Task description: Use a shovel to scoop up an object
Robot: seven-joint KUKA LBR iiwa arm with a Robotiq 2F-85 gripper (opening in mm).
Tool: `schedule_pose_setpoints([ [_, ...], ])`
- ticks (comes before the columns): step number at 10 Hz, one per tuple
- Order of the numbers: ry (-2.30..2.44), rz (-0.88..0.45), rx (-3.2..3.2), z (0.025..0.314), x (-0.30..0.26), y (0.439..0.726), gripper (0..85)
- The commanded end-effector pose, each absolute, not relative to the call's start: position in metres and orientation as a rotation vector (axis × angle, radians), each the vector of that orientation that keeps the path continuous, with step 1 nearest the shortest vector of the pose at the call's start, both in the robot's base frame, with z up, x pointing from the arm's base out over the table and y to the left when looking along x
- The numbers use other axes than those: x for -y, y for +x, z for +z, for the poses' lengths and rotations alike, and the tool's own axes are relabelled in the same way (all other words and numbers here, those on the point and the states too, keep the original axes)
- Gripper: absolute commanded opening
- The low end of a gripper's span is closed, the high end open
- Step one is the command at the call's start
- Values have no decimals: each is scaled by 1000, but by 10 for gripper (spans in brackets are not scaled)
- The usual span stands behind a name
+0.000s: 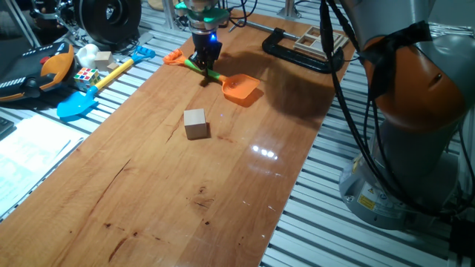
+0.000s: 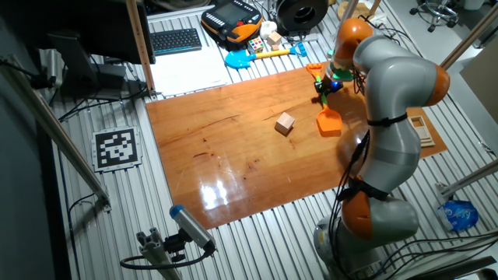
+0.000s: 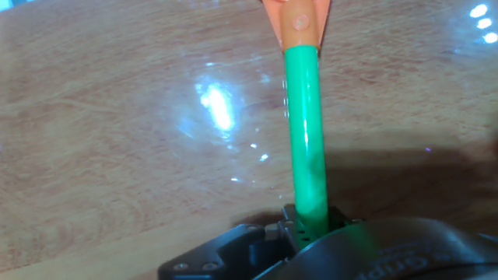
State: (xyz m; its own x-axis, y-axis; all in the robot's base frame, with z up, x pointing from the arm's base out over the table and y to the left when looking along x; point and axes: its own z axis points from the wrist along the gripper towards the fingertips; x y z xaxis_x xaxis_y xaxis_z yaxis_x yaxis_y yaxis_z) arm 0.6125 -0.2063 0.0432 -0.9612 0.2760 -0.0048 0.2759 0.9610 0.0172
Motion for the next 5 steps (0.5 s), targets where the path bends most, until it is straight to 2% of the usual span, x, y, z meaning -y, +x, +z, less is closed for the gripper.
schedule_pose_setpoints([
  [1, 468, 18, -3092, 47, 207, 611, 0],
  [5, 753, 23, -3021, 62, 207, 604, 0],
])
